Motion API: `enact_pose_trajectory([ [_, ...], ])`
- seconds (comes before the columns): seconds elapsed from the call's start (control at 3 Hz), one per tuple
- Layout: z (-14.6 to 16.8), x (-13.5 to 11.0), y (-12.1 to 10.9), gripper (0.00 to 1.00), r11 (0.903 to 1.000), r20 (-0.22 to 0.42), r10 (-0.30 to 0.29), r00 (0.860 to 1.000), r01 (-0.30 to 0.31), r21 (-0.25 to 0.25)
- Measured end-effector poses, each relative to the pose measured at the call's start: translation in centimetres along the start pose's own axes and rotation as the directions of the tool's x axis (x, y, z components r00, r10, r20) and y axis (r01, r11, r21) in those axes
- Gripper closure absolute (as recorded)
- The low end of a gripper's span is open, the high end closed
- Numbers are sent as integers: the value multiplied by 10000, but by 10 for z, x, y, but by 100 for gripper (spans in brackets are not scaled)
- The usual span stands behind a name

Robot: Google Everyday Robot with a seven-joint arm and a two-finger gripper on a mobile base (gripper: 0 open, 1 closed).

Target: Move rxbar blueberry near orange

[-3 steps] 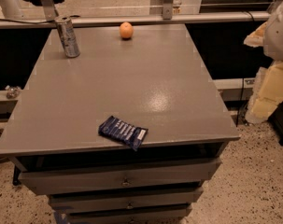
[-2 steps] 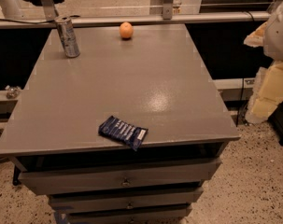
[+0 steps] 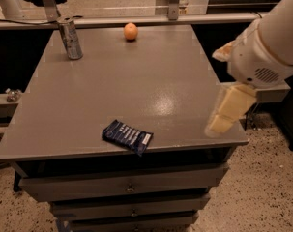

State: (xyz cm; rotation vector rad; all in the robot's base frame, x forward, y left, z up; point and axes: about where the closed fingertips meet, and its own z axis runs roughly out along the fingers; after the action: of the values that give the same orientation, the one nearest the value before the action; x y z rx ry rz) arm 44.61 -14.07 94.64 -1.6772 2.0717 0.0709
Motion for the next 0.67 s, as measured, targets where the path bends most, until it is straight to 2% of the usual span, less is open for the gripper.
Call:
enact_pose_trajectory([
  [0.33,28,-35,9,0,9992,1093,89,9940,-47,-389],
  [0.67,59,-66,24,0,9934,2072,671,9760,-460,-1053],
])
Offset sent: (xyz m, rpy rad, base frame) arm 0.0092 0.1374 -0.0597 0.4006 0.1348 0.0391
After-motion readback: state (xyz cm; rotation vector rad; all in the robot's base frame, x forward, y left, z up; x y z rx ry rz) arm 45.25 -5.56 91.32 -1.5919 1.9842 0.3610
